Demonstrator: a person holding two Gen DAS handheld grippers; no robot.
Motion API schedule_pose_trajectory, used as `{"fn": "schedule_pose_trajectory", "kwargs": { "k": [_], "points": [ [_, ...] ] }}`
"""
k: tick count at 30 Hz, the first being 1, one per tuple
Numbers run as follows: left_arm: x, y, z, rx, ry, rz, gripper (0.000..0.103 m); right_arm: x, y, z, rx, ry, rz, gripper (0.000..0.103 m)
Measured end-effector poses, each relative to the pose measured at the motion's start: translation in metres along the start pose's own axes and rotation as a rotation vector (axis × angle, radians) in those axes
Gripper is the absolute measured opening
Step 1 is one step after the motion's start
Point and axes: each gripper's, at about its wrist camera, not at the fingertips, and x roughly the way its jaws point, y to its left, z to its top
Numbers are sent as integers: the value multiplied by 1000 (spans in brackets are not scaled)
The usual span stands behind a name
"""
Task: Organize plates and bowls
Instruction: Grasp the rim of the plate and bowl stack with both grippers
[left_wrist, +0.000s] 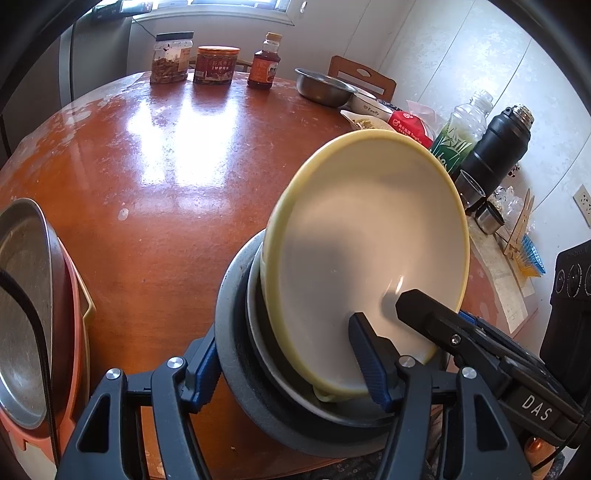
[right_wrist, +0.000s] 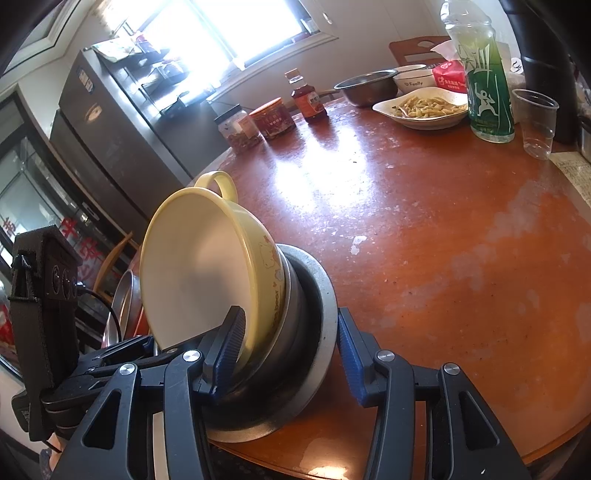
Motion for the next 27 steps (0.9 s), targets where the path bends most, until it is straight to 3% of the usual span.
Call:
{"fn": "schedule_pose_trajectory", "kwargs": {
  "k": [27],
  "points": [
    [-48, -4, -1, 2, -76, 23, 63, -23, 27, 5, -60, -43, 36, 51]
  ]
}}
